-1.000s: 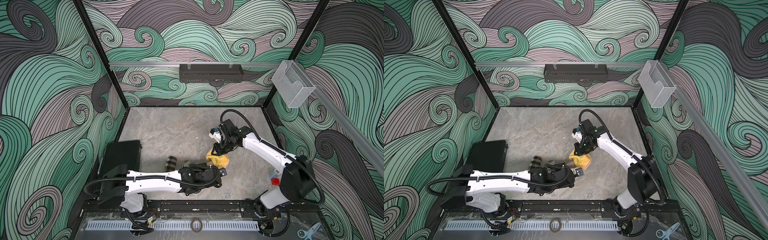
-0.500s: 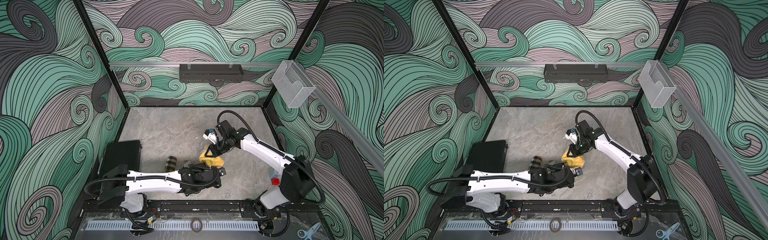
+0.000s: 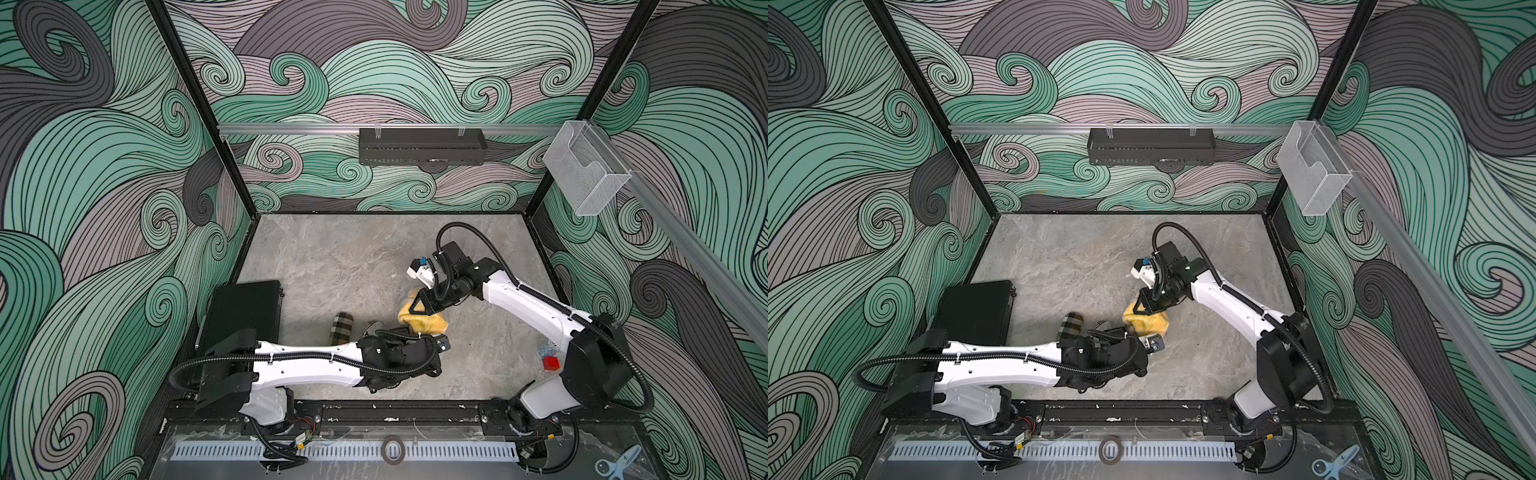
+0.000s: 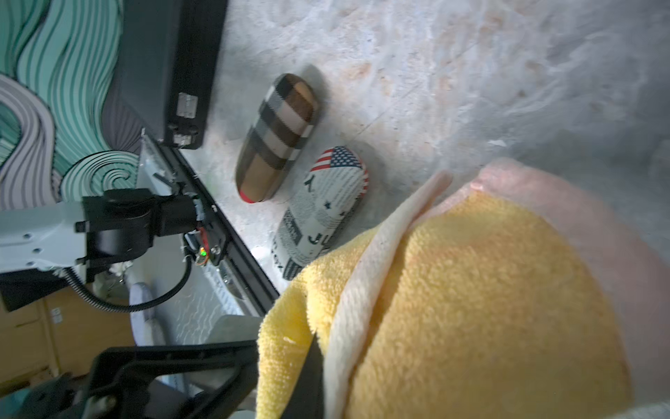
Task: Wipe the eyeglass case
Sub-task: Wipe the dirt from the eyeglass case.
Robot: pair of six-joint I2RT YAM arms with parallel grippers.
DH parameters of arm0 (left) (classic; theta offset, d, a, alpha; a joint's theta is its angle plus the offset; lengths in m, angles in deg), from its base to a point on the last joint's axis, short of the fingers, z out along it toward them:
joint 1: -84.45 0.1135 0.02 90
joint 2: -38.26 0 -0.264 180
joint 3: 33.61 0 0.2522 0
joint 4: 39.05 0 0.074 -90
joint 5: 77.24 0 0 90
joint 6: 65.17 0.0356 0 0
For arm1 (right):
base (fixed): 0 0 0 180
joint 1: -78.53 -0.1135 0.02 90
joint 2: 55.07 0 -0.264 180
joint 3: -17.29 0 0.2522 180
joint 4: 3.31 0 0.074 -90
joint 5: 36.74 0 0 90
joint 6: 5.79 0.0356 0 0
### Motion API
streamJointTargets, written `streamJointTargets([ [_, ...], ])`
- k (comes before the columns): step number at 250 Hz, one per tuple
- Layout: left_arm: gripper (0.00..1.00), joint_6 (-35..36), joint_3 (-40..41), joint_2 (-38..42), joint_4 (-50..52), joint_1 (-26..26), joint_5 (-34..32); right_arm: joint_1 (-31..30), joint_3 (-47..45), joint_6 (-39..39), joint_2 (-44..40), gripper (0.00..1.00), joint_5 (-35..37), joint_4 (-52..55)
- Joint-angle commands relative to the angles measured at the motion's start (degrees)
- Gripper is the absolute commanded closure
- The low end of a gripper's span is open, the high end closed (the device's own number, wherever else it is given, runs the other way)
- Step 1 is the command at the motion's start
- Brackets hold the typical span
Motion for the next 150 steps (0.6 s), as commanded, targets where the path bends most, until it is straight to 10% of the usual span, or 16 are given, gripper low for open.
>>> streamJointTargets([
  [1, 0.48, -1.1, -1.0, 2.0, -2.9, -0.2, -3.6, -0.5, -0.1, 0.0, -0.6, 1.0, -0.8, 1.6],
  [72, 0.48, -2.1, 0.1, 2.3, -3.0, -0.2, -3.9, 1.9, -2.6, 0.7, 0.3, 1.0, 19.3, 7.1],
  [150, 0.48, -2.1, 0.3, 2.3, -3.9, -0.2, -3.9, -0.2, -0.7, 1.0, -1.0, 1.0, -2.7, -0.1],
])
